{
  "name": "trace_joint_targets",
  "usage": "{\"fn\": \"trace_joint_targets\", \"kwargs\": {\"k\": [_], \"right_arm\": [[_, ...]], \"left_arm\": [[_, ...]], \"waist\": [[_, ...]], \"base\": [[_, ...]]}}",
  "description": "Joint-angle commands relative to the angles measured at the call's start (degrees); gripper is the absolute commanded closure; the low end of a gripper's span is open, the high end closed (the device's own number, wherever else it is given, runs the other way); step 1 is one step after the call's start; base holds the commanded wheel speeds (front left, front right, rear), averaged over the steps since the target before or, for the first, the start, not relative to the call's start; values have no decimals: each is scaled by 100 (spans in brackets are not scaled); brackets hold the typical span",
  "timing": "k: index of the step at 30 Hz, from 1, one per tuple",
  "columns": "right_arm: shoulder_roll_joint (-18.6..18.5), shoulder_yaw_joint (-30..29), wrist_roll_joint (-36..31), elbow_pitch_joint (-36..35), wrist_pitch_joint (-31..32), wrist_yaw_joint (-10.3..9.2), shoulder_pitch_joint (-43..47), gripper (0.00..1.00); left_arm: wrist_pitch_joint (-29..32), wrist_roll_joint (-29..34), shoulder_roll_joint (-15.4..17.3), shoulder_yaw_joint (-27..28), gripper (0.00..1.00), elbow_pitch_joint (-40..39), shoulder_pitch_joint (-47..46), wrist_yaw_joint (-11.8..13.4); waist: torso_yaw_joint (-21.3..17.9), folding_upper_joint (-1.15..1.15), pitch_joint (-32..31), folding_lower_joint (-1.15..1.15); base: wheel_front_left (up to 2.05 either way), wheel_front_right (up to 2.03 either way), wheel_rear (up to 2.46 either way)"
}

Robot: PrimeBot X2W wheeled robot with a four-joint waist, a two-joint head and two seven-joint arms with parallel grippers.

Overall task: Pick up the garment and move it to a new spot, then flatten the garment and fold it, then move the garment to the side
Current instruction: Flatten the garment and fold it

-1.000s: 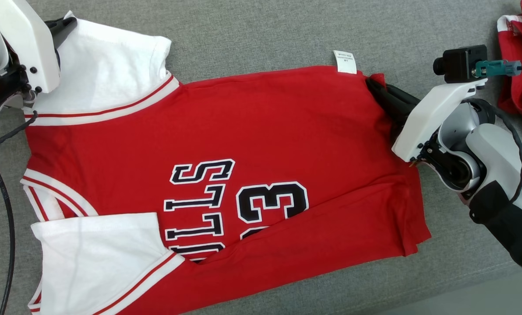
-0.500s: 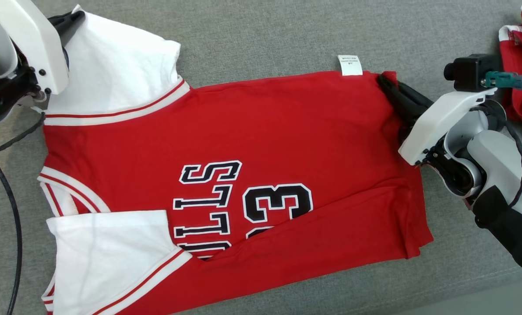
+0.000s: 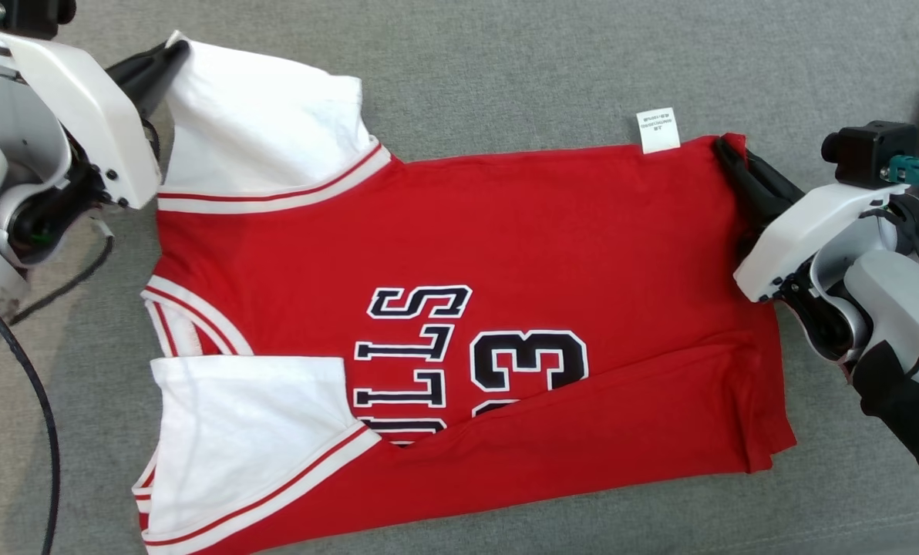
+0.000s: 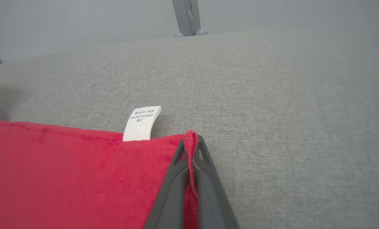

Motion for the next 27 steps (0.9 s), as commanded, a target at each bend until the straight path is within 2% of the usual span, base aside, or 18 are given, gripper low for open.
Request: {"fn": "trace_joint_targets", "kwargs": {"k": [1, 13, 23, 27], "right_arm": [[-58, 8, -51, 38, -73, 2, 40, 100], [-343, -341, -571, -203, -152, 2, 691, 100], [-675, -450, -803, -540, -152, 2, 1353, 100], [-781, -401, -839, -664, -121, 2, 1583, 100]], "left_arm": [[-62, -59, -6, -10, 100, -29, 102, -7], [-1162, -230, 263, -428, 100, -547, 693, -7], [-1658, -316, 639, -808, 100, -1070, 1265, -6], [-1677, -289, 853, -1017, 100, -1347, 1504, -6]], "waist": [[56, 0, -58, 0], [286, 0, -585, 0], [469, 0, -921, 0], [549, 0, -1042, 0]], "base": [[0, 0, 0], [0, 0, 0], [0, 0, 0], [0, 0, 0]]}}
